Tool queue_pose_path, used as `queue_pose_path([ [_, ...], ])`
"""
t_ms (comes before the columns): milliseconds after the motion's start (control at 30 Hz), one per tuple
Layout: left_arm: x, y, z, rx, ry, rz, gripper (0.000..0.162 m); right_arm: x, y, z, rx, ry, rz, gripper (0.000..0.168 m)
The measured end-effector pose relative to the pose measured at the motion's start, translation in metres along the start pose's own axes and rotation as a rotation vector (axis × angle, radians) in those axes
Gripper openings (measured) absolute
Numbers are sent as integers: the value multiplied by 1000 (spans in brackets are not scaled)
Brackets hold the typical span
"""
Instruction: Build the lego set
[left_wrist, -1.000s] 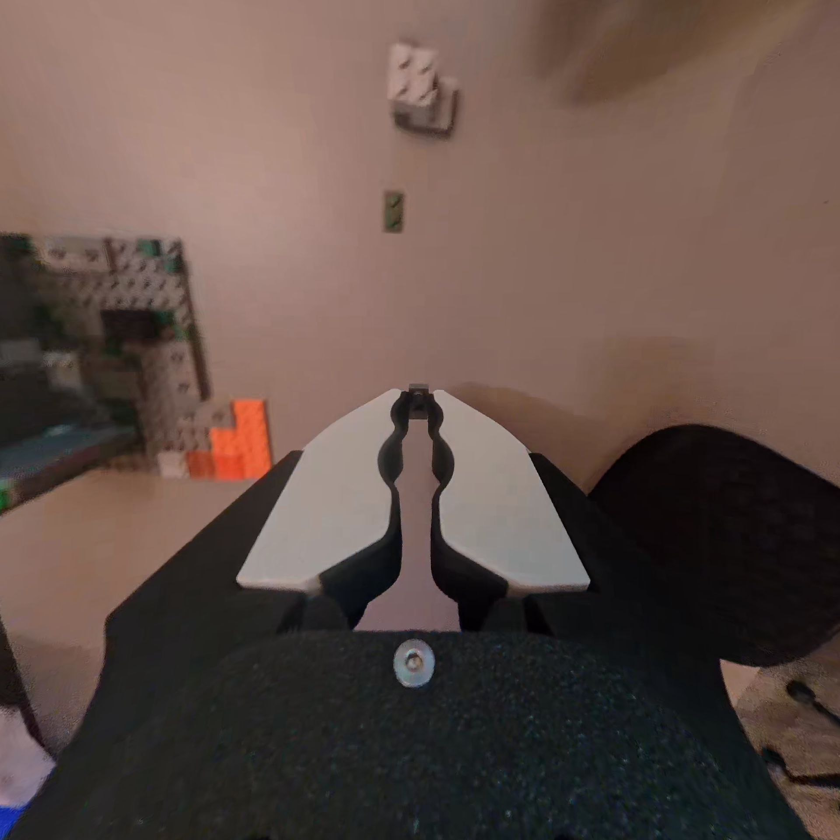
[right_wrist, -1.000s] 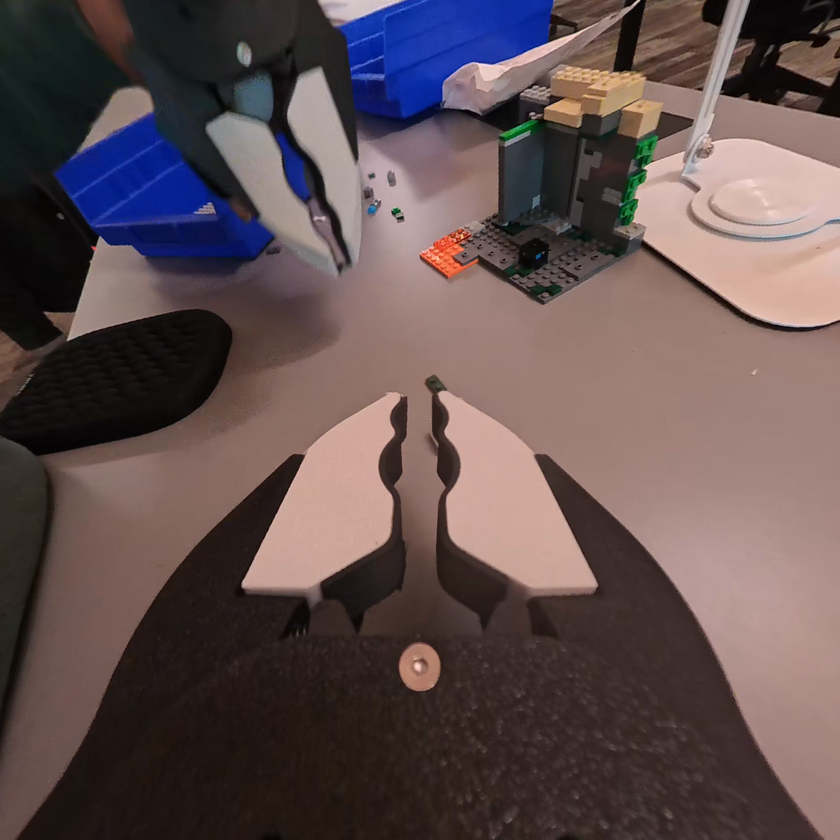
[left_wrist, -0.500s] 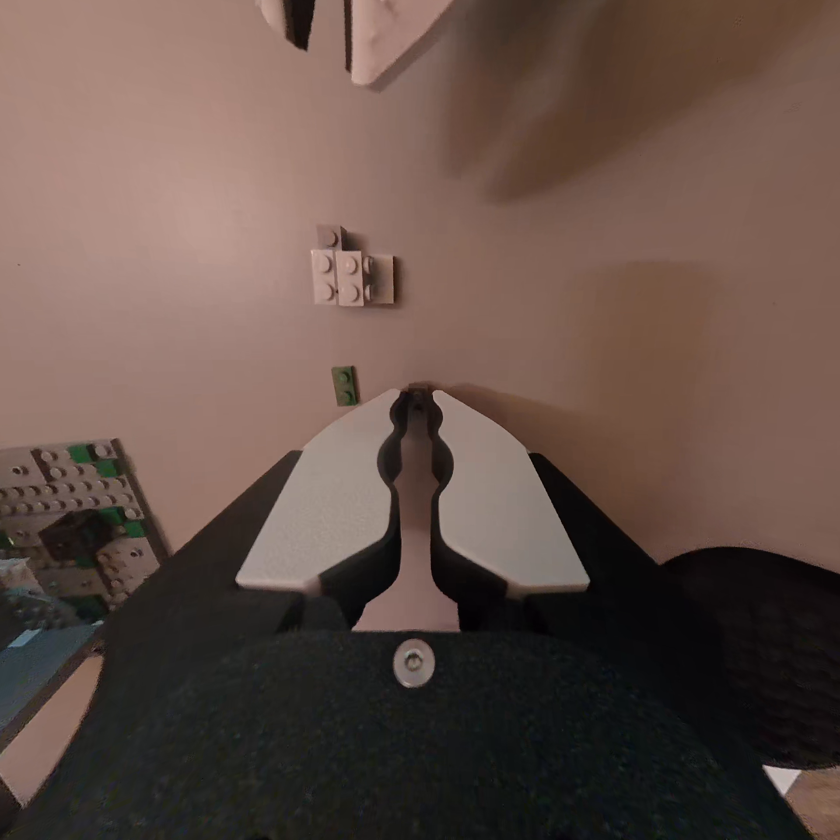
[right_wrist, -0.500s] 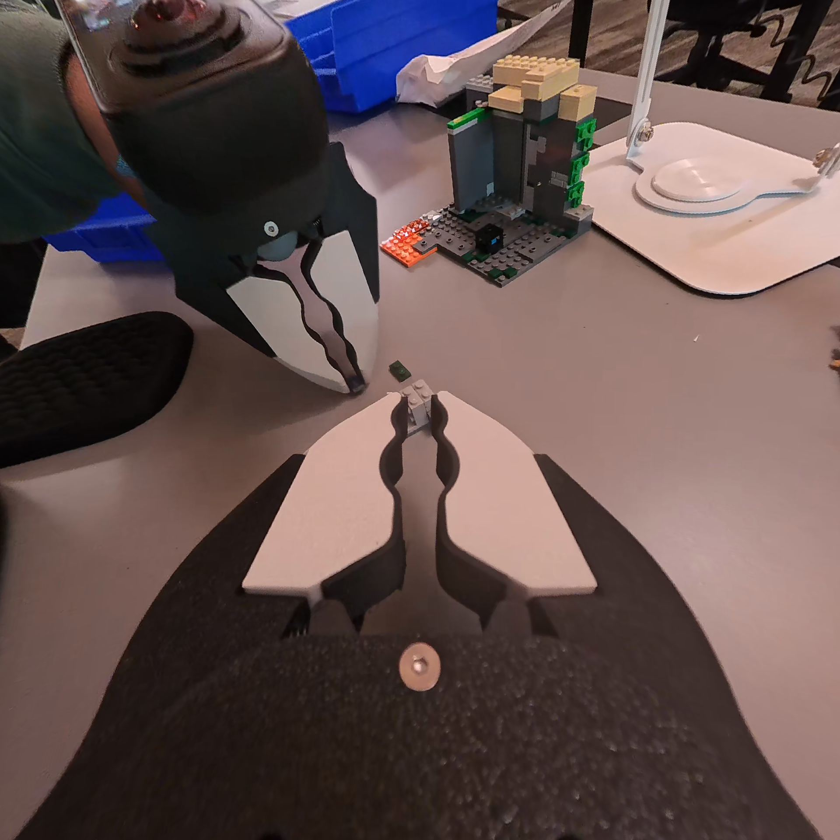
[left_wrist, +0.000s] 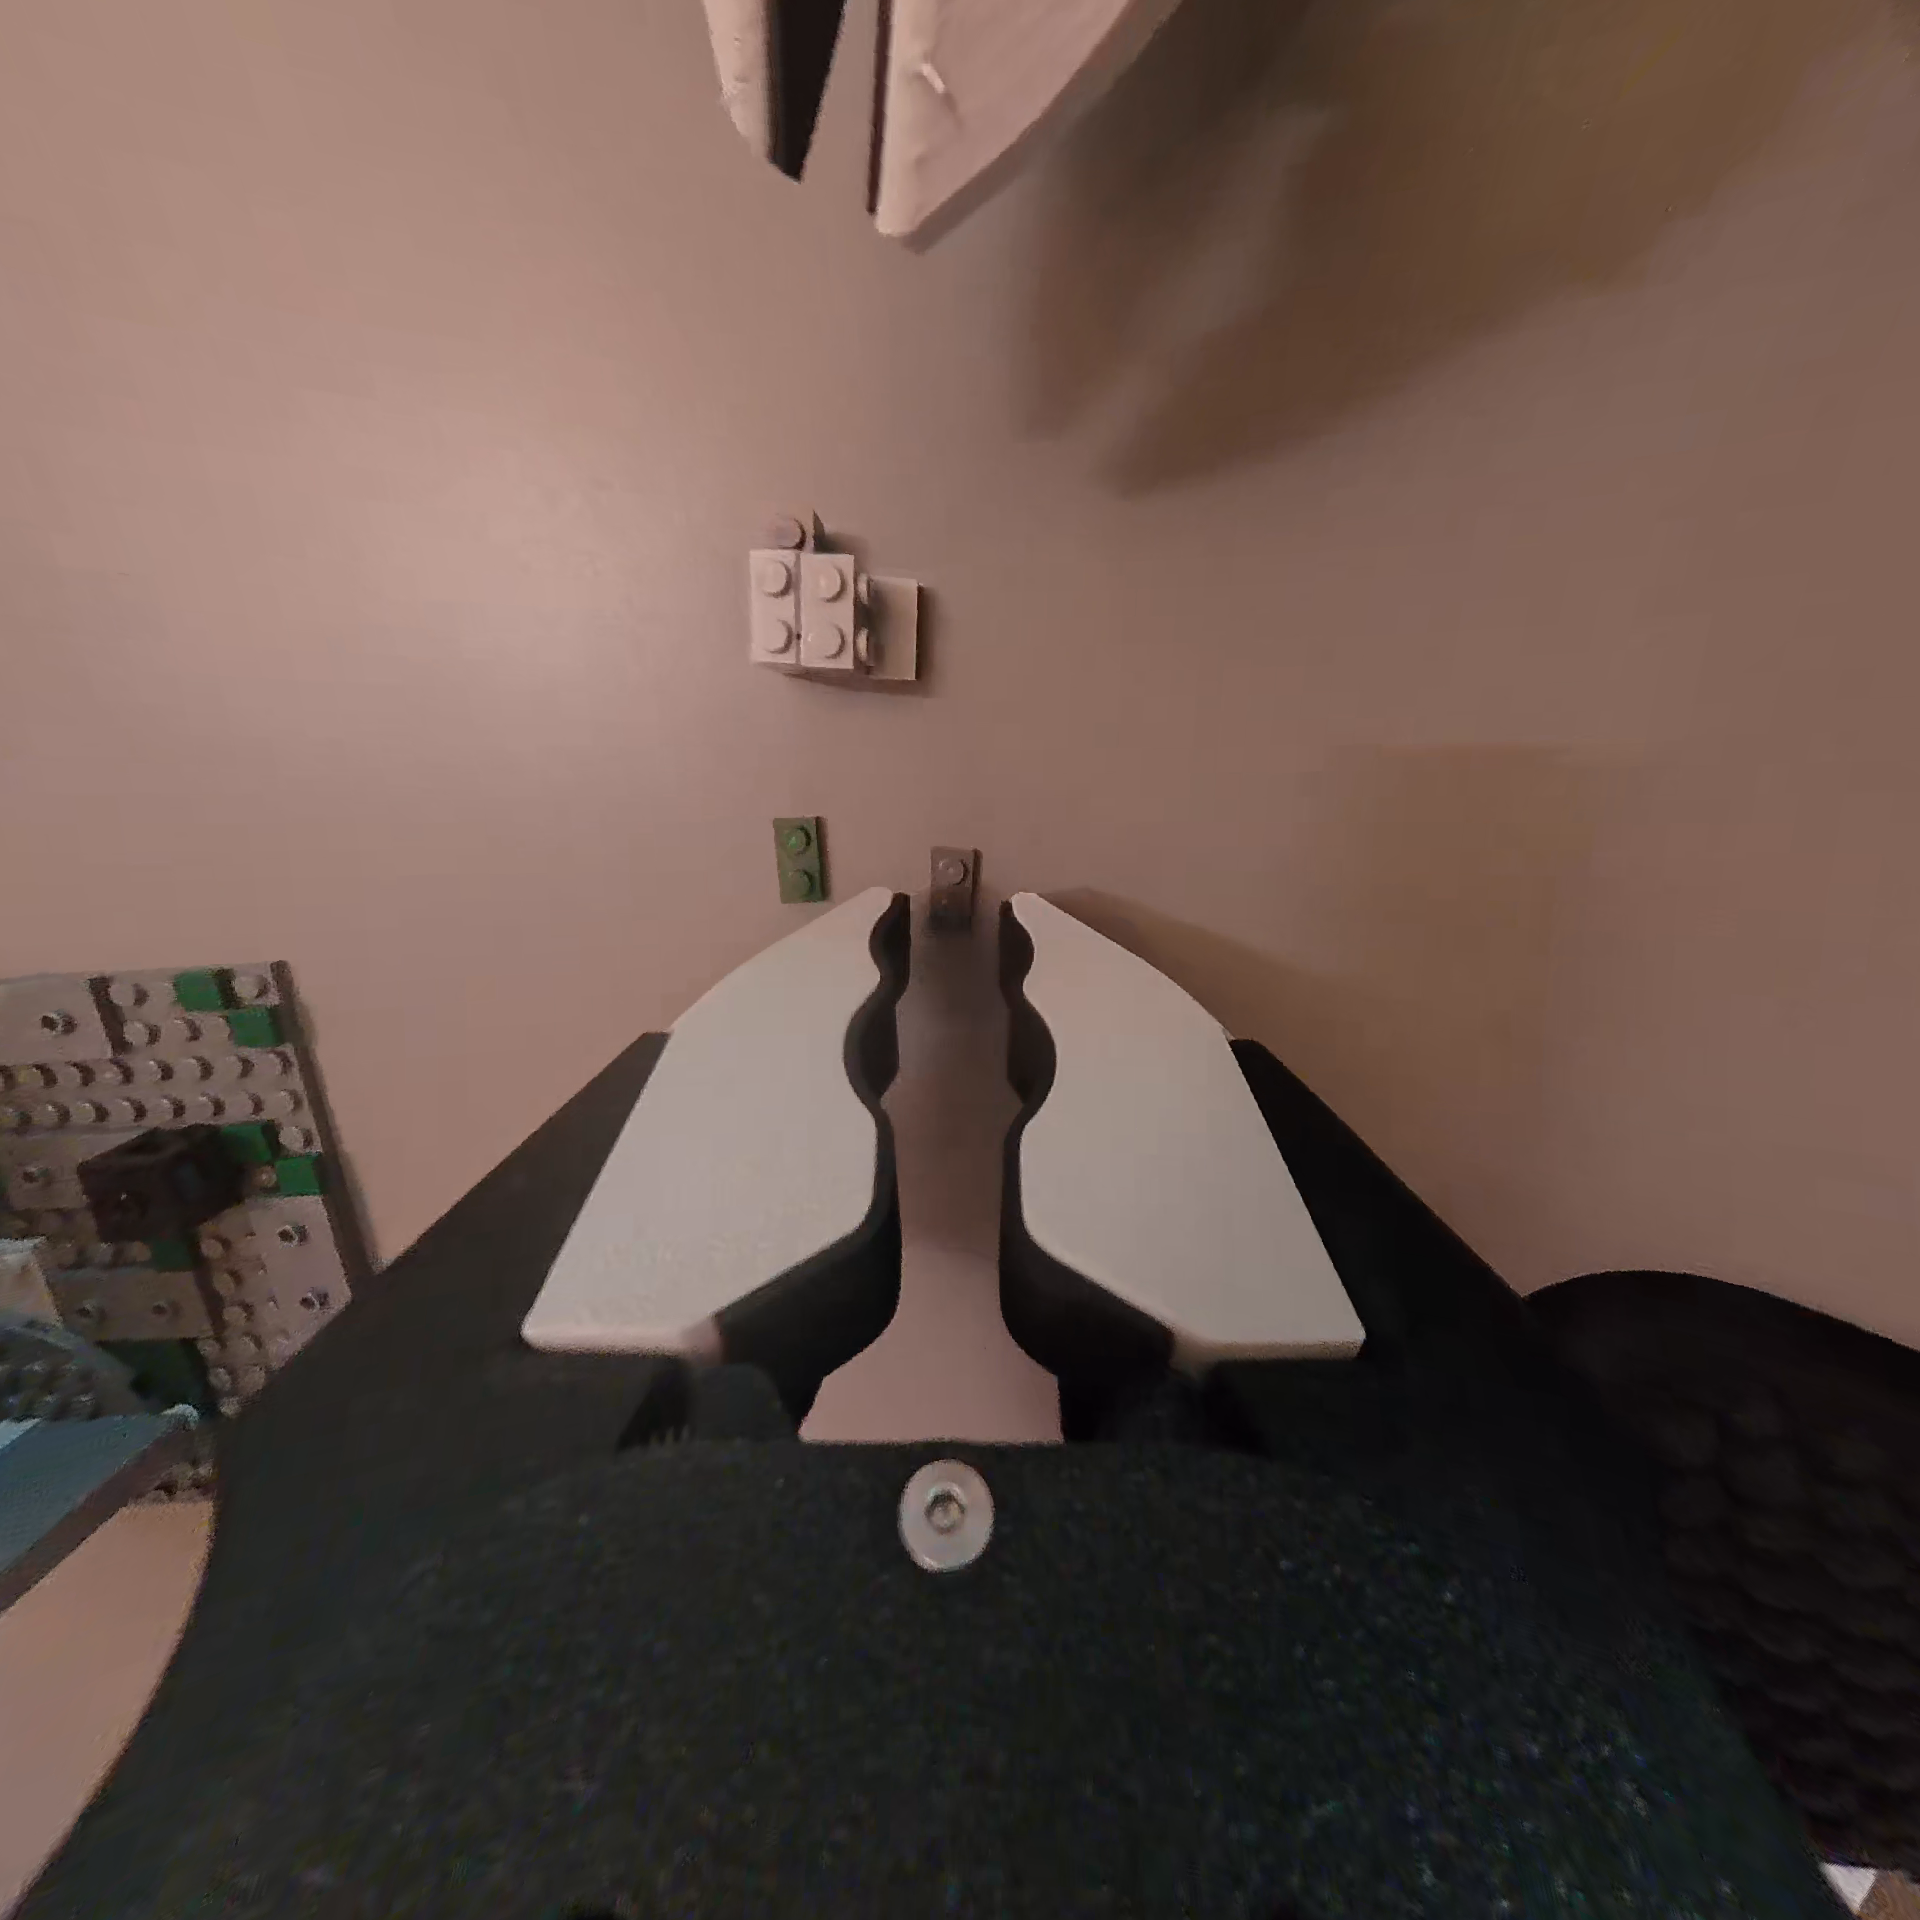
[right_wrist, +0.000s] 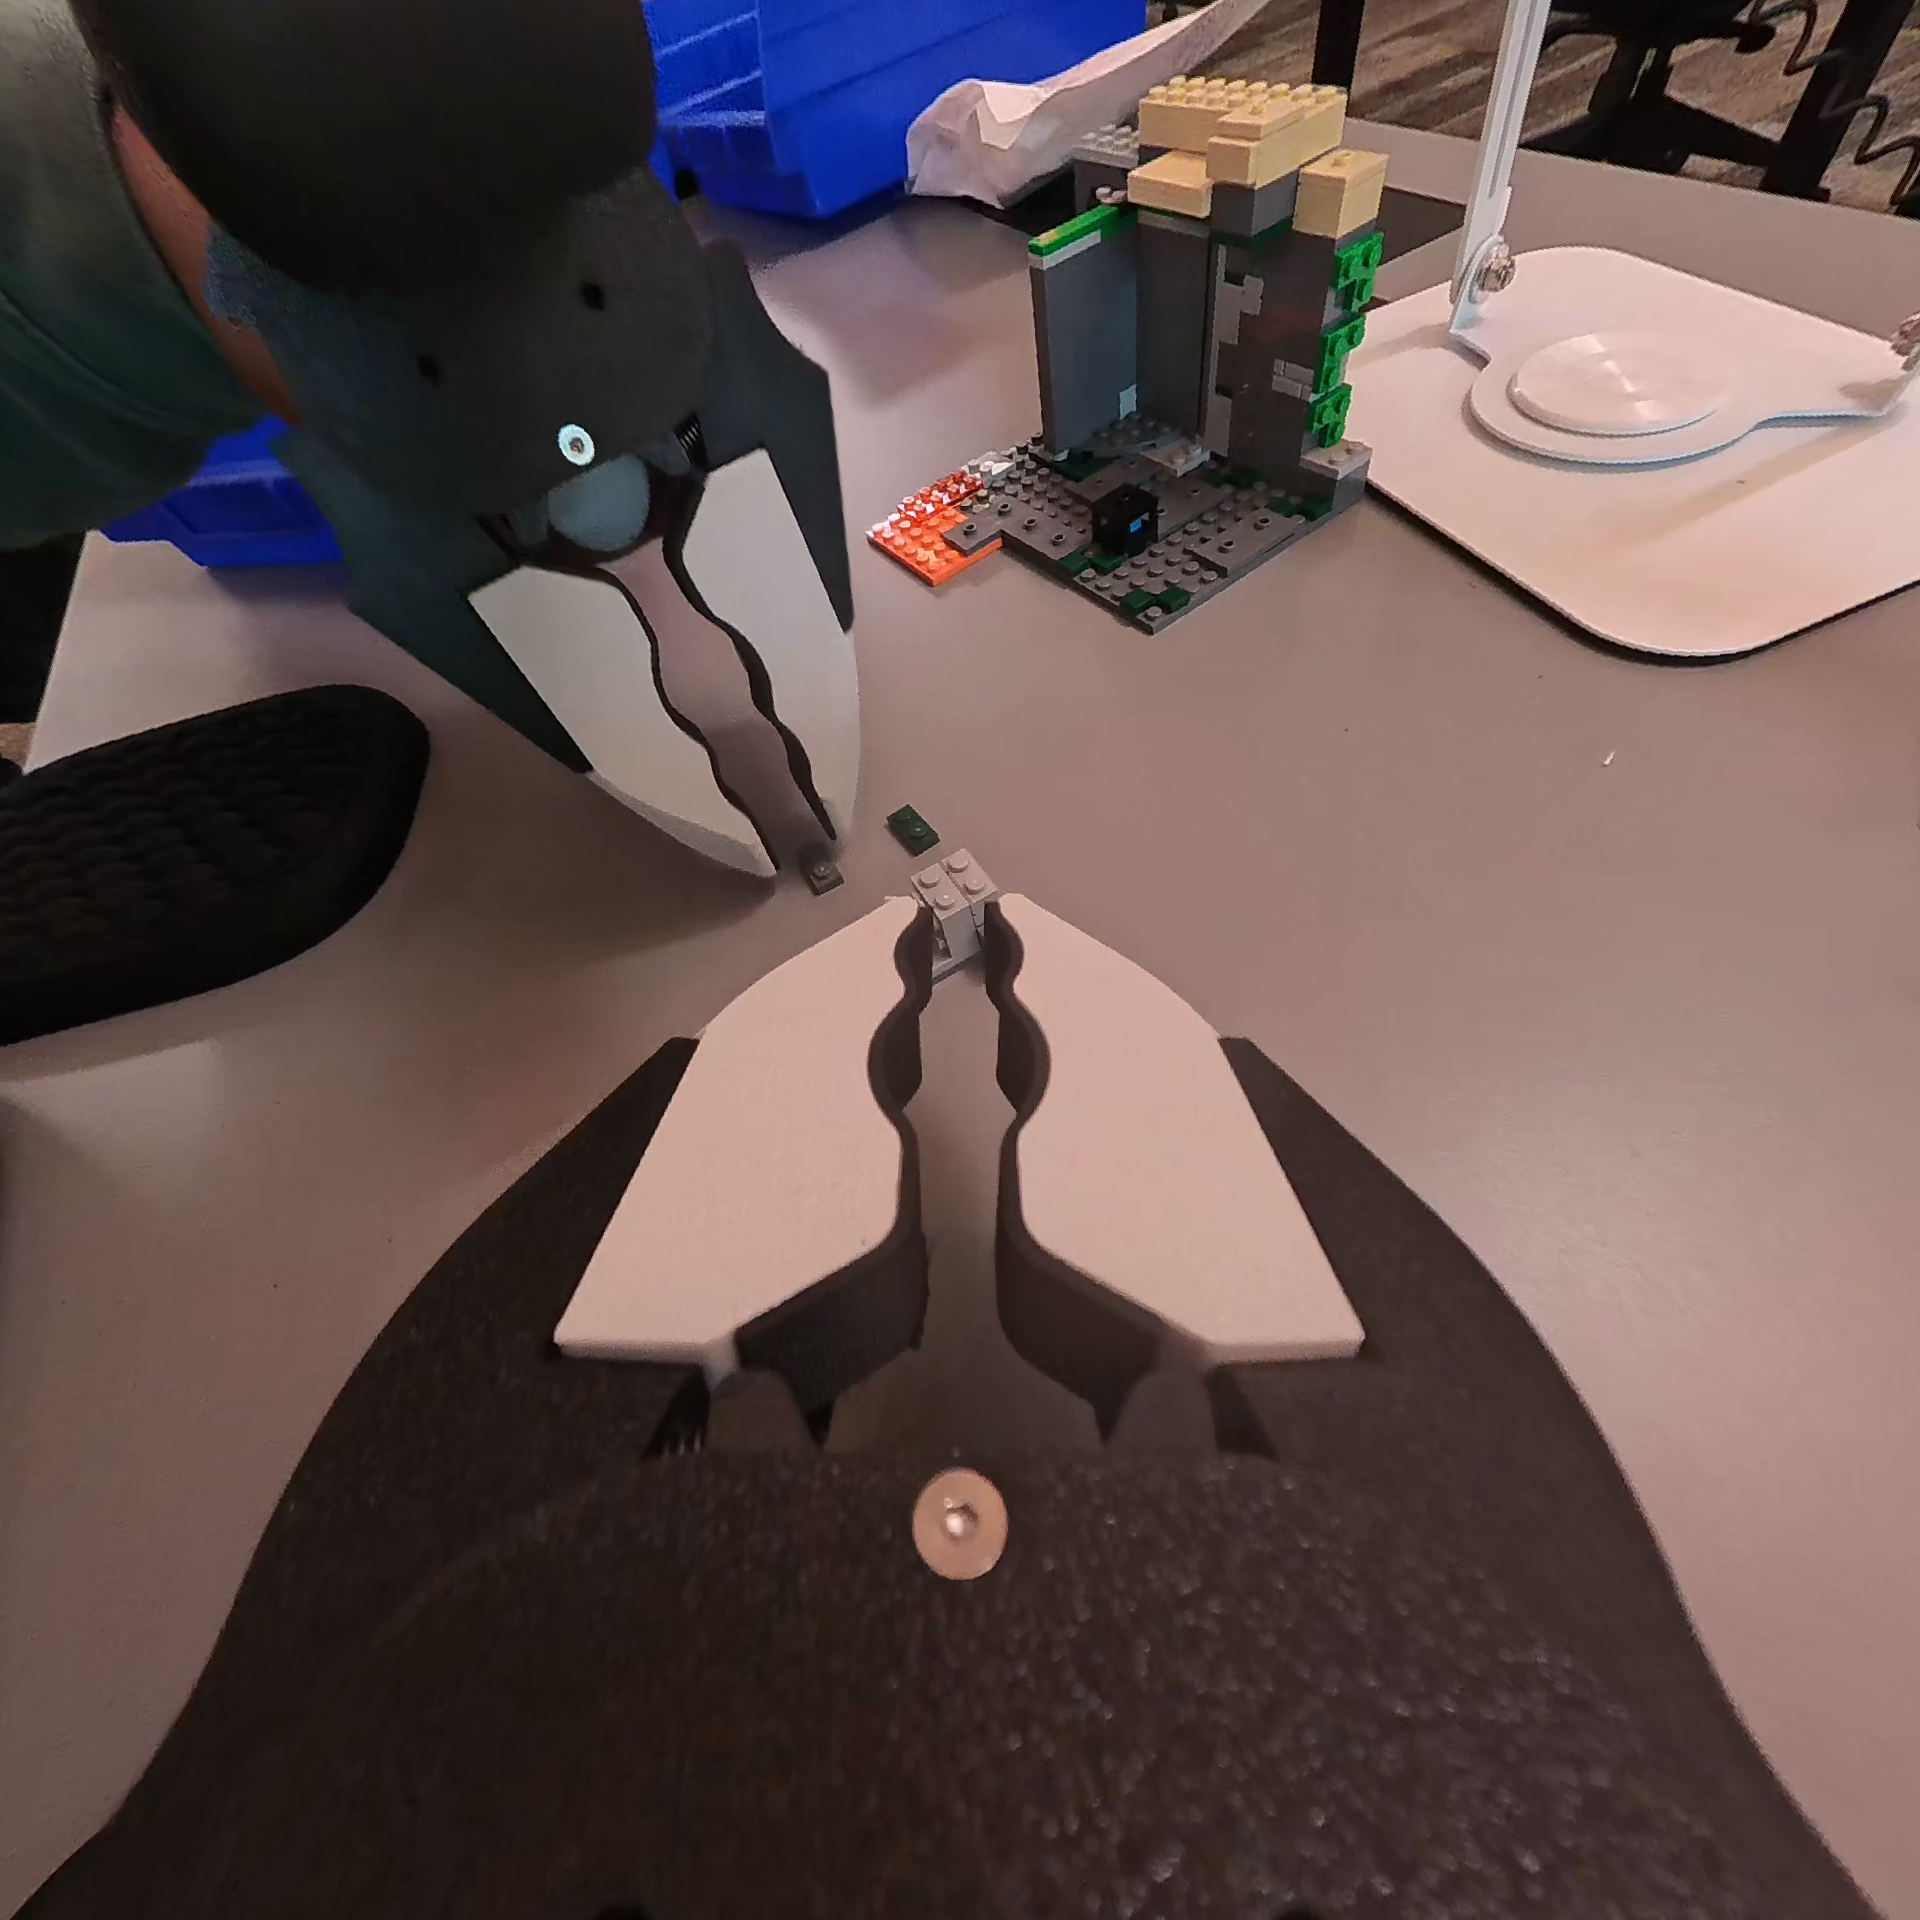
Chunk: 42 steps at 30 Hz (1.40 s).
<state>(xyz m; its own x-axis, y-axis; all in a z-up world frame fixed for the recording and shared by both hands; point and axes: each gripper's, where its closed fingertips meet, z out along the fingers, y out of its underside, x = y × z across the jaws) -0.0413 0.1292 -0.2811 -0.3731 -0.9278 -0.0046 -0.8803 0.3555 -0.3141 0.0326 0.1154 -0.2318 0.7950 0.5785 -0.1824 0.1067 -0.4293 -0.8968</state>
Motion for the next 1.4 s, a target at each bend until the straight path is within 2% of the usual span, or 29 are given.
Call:
queue_pose_path([
  [267,-2,-9,-12,198,-32,-34,15,-1,2,1,-7,-2,-5,9],
  [467,2,-4,-5,313,-20,-71,17,0,2,1,-8,0,-5,9],
  [633,4,3,5,318,-13,-97,16,0,2,1,-10,1,-7,9],
  [1167,-2,-5,8,330,-42,-83,7,-6,6,3,-35,-24,-32,9],
  [1300,10,-18,0,384,-38,-38,7,-30,4,5,-16,-123,-123,9],
  [1400,21,-29,-8,406,-36,14,7,-51,11,9,-46,-170,-272,12],
])
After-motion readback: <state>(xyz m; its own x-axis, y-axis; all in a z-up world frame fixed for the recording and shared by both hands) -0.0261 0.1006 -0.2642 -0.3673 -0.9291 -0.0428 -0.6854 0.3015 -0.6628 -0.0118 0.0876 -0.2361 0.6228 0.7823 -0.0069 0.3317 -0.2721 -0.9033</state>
